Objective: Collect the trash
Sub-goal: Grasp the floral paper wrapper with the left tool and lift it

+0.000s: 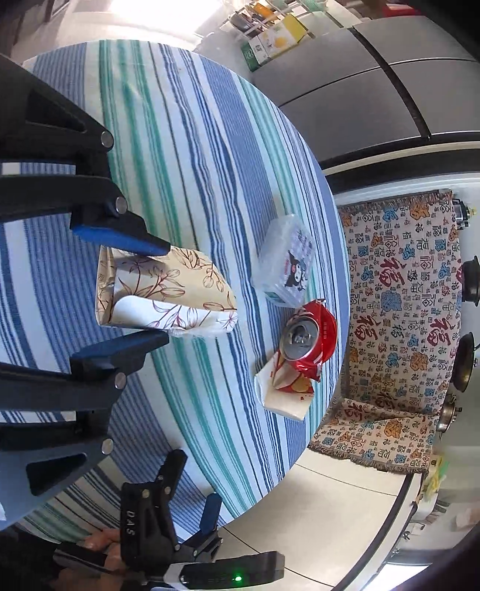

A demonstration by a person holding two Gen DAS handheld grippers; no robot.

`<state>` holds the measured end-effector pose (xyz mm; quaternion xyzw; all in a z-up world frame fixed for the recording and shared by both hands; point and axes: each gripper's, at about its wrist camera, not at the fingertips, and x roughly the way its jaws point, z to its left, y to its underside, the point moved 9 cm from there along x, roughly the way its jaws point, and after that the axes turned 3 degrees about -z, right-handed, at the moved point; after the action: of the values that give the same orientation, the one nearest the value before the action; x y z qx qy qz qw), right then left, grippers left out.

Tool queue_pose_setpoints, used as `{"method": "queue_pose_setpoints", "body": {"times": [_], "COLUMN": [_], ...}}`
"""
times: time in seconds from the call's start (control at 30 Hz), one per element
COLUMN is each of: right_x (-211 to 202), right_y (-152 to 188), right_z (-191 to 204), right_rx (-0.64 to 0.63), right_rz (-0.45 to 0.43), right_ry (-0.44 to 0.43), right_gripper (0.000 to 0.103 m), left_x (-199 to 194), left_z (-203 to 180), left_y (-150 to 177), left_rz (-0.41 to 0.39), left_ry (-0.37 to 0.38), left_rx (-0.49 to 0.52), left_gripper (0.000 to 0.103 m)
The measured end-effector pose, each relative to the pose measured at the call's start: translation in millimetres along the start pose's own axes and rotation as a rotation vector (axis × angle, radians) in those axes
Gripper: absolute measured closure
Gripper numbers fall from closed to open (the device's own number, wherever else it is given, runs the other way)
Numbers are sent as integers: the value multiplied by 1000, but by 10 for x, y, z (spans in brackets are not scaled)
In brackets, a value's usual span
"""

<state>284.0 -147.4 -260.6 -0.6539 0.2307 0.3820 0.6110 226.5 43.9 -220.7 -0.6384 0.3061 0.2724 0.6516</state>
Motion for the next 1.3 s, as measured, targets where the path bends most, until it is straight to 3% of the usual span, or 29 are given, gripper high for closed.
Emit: {"method": "queue_pose_setpoints", "body": {"times": [0.07,0.13,0.2,0.4,0.6,0.7,0.8,1.0,1.13,1.3], "right_x": [-1,-1,-2,-4,-5,-5,-6,-7,-8,-9], "right_y": [1,0,1,2,2,2,2,3,2,1], "right_z": [-2,-4,-6,-9,-11,-12,-13,-16,-17,-20], "right_rx": [-1,-1,-1,-1,-2,-2,-2,-3,-3,-3], "right_rz": [1,1,1,1,1,2,2,3,3,3], "right_ry": [0,0,0,-1,-1,-1,-1,-2,-1,-2], "right_gripper": [1,1,1,1,1,1,1,1,1,1], "left_x": [-26,-9,8,85,-130,-172,-75,111,150,158], "left_z": [-40,-54,-28,84,236,389,499,322,279,44], "left_y": [41,52,52,50,-86,-186,-189,-48,-33,13], "left_rz": [-3,10,11,48,-27,-57,-32,30,48,52], "left_ry": [8,22,21,69,205,203,210,342,371,367], "left_rx": [23,38,46,48,-36,-83,-130,-148,-166,-75], "left_gripper": [55,41,38,38,38,38,38,34,33,33]}}
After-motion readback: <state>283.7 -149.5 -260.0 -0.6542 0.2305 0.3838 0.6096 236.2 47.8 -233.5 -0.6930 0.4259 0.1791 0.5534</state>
